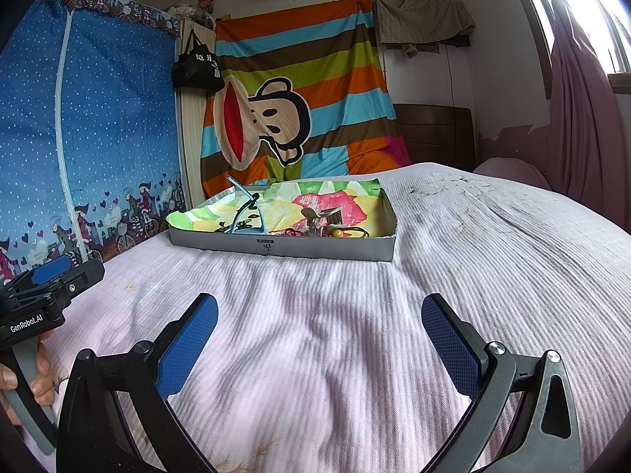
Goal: Organize jewelry
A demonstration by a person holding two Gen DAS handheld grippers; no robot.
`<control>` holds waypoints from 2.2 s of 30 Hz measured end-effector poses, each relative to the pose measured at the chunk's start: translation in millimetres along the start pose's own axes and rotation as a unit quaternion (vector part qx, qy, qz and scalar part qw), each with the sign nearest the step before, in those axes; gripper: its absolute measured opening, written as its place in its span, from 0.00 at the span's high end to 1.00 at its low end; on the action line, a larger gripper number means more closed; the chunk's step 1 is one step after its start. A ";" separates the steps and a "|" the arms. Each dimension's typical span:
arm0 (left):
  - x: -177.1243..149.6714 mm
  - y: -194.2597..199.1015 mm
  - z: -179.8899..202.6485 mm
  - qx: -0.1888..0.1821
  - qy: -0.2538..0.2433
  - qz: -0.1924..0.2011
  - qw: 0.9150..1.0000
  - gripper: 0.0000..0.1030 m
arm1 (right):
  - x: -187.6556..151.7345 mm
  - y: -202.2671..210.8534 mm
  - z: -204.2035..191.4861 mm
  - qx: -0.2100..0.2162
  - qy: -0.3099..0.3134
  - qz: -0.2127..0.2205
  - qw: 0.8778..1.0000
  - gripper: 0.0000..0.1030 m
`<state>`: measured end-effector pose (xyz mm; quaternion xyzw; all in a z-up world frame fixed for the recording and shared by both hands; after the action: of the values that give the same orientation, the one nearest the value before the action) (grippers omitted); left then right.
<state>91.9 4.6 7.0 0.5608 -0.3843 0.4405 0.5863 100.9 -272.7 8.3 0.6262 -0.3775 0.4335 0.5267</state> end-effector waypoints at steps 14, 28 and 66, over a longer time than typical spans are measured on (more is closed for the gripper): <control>-0.4 -0.5 -0.1 -0.001 -0.001 0.000 1.000 0.00 | 0.1 0.4 1.0 0.000 0.000 0.000 1.000 0.01; -0.5 -0.6 0.2 -0.001 0.000 0.000 1.000 0.00 | 0.2 0.3 0.9 0.000 0.000 0.000 1.000 0.01; -1.6 -1.5 4.1 -0.010 -0.007 -0.002 1.000 0.00 | 0.1 0.6 0.4 -0.001 0.001 0.000 1.000 0.01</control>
<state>93.0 0.5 5.4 0.5592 -0.3913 0.4315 0.5899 100.4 -273.2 8.5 0.6252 -0.3770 0.4344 0.5275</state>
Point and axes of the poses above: each gripper's, at about its wrist camera, not at the fingertips, and y roughly against the way its jaws point, z to its right, x to its top, the point moved 5 cm from there along -y, roughly the way its jaws point, and after that the axes turned 1 degree about y, right-handed, at the moved point
